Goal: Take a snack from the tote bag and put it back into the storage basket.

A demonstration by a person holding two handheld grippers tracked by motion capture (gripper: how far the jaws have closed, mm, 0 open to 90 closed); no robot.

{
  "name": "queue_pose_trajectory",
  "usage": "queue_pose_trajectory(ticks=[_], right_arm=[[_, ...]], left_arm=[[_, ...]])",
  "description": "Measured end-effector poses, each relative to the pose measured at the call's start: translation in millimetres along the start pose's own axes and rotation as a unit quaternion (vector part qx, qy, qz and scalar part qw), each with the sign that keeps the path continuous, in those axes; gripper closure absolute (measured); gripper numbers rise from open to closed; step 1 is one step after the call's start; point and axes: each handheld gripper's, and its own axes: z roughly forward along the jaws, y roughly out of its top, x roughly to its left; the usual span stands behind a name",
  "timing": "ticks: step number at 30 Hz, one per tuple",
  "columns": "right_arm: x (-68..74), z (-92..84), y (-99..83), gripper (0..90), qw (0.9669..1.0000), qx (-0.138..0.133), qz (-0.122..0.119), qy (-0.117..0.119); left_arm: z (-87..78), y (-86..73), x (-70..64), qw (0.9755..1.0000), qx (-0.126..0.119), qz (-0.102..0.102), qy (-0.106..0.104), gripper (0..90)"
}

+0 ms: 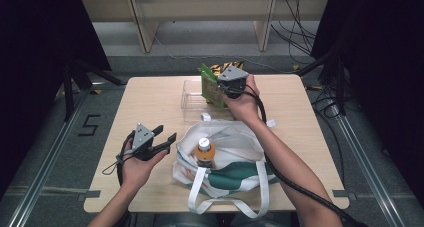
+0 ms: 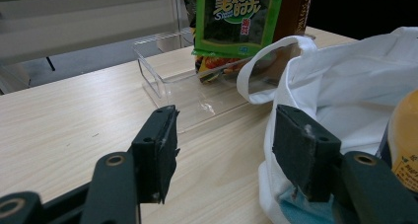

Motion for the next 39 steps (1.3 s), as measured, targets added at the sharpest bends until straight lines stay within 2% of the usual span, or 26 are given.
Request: queue_pose_trajectory(ticks=[1,12,16,17,27,33,34,37,39], right_arm=[[-0.5,1.0,-0.9,90.0,1.0000,0.001,-0.005,0.001],[0.7,1.5,-6.9,90.0,0.9998,0.018,0.003,0.002],[-0.1,3.5,-12.2,90.0,0.9994,0.034,0.001,0.005],[0.8,3.3,-13.1,90.0,0.9991,0.039,0.010,0.009],[2.5,8.0,-23.7,90.0,0.9976,0.068,-0.003,0.014],[4.1,10.0,-28.0,90.0,0.9963,0.084,0.002,0.022],[3.7,10.1,-28.5,90.0,0.9966,0.081,-0.002,0.015],[3.4,10.4,-30.1,90.0,0.9960,0.088,-0.004,0.016],[4.1,11.0,-31.7,90.0,0.9952,0.095,-0.002,0.023]], left_arm=[[0.0,0.0,0.0,1.0000,0.000,0.000,0.000,42.3],[-0.1,0.1,-0.4,1.0000,-0.001,-0.001,0.000,42.3],[0.6,-0.5,0.0,1.0000,0.000,-0.001,-0.001,42.2],[0.7,-0.5,-0.1,1.0000,0.000,-0.001,-0.001,42.3],[0.5,-0.3,-0.6,1.0000,0.000,0.000,-0.001,42.2],[0.7,-0.5,-0.1,1.0000,0.000,-0.001,-0.001,42.3],[0.6,-0.5,-0.1,1.0000,0.000,-0.001,-0.001,42.2],[0.5,-0.3,-0.4,1.0000,0.000,0.000,-0.001,42.2],[0.3,-0.3,-0.5,1.0000,0.001,0.001,0.000,42.3]])
